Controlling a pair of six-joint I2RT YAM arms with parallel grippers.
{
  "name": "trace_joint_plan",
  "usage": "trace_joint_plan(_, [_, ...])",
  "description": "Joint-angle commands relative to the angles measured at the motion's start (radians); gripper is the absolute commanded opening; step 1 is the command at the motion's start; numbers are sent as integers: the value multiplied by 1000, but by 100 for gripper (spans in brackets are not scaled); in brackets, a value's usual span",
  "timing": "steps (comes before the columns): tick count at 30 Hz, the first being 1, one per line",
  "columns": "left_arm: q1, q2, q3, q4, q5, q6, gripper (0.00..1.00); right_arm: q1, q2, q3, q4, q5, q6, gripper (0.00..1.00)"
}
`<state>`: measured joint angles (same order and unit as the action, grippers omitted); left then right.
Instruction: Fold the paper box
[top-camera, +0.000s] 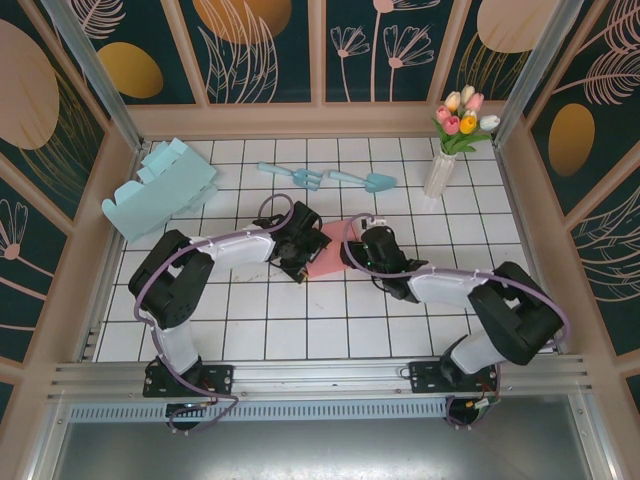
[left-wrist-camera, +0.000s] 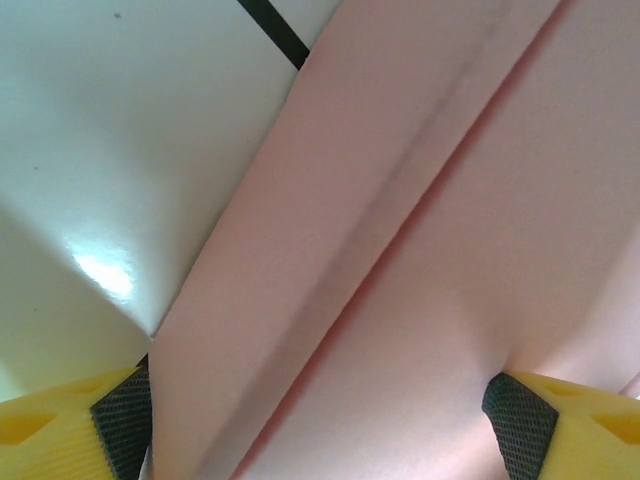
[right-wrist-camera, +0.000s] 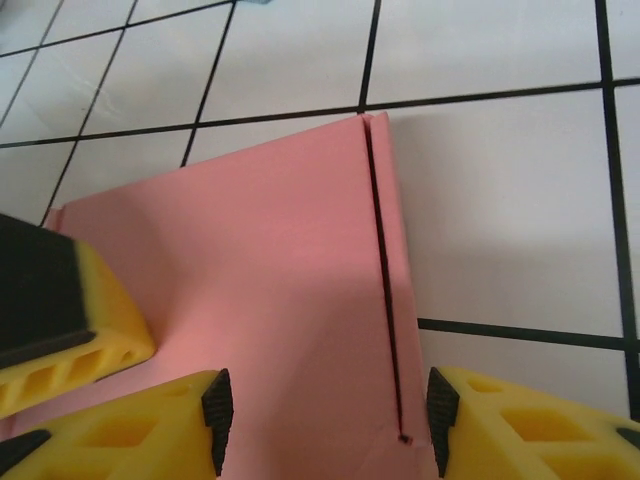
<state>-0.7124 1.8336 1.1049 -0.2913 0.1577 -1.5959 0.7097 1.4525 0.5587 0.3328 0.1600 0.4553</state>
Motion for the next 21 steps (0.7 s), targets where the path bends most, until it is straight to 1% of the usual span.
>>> trace_joint_plan(1, [17, 36, -39, -102, -58, 20, 88, 10, -68, -30, -60, -2, -26, 57])
trace_joint_plan(4, [18, 41, -28, -134, -71, 32, 88, 10, -110, -56, -60, -20, -18, 58])
trace_joint_plan(10, [20, 76, 9, -190, -70, 63, 88, 10, -135, -93, -54, -23, -3, 57])
trace_joint_plan(16, [20, 61, 12, -211, -92, 63, 87, 10, -129, -109, -32, -57, 2, 52])
trace_joint_plan(21, [20, 52, 9, -221, -108, 65, 87, 8, -114, -111, -17, -79, 2, 50])
